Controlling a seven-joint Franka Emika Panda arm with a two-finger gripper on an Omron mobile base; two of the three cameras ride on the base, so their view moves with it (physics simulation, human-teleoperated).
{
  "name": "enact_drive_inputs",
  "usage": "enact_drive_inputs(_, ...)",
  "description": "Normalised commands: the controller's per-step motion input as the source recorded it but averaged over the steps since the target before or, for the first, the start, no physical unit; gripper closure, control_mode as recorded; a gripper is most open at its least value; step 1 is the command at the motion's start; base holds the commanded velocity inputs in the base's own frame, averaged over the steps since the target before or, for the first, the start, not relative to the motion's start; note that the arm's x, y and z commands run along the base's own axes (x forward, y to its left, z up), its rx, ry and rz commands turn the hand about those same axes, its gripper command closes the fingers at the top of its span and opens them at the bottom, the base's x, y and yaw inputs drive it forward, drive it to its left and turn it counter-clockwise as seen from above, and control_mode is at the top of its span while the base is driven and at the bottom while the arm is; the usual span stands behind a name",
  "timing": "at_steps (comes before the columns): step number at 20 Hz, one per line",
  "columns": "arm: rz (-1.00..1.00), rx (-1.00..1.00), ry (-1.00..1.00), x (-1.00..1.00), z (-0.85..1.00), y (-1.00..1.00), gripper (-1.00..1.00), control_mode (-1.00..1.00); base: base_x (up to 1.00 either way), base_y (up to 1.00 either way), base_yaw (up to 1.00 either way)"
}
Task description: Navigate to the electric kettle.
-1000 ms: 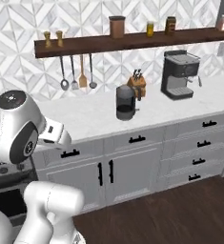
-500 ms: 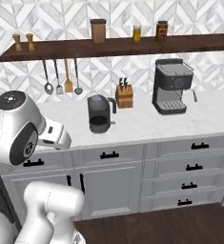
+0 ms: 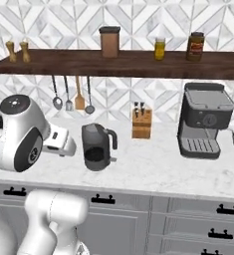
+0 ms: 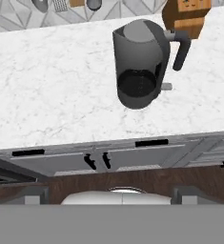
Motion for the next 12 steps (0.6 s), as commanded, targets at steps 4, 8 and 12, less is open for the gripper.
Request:
enact_drive_inputs(4, 0.00, 0.00, 0.00, 0.00, 0.00, 0.00, -1.00, 1.00, 0.48, 0.05, 0.12)
enact_drive_inputs(8, 0.00, 0.00, 0.00, 0.00, 0.00, 0.00, -1.00, 1.00, 0.13, -0.55, 0.01)
enact_drive_inputs(12, 0.00, 0.00, 0.00, 0.00, 0.00, 0.00, -1.00, 1.00, 0.16, -0.56, 0.00)
